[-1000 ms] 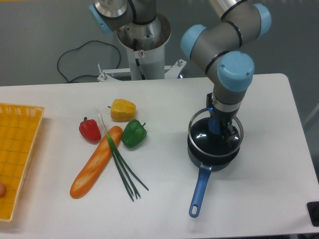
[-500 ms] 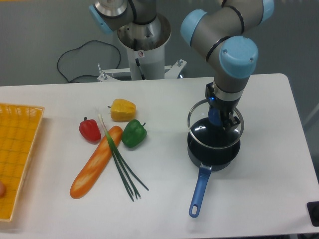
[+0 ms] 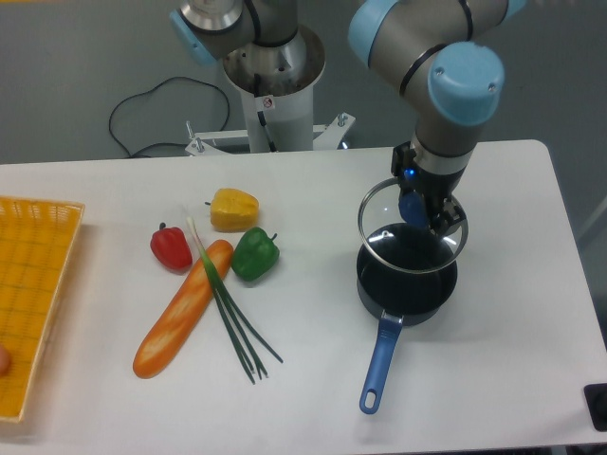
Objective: Open the lid
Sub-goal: 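Hold the glass lid raised above the saucepan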
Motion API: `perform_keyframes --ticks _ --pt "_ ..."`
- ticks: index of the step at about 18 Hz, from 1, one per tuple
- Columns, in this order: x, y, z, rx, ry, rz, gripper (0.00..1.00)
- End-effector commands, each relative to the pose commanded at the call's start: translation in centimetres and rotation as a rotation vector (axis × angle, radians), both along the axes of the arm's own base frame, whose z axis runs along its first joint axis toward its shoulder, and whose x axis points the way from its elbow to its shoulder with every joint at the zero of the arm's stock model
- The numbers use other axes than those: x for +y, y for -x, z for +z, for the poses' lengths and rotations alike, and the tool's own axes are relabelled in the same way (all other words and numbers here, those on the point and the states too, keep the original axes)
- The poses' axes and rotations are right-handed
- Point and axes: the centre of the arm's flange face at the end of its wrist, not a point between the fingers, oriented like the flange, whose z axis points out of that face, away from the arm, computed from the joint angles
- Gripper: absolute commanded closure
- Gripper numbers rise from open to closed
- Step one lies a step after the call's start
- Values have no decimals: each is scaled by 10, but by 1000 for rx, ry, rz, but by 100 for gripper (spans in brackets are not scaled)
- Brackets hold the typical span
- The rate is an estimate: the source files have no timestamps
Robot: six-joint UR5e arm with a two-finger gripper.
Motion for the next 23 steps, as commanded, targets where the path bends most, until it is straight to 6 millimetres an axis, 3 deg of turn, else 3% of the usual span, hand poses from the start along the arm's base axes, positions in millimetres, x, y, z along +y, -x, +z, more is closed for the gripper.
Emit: perform_keyframes --ticks 23 --pt "2 -3 -6 -5 7 -11 39"
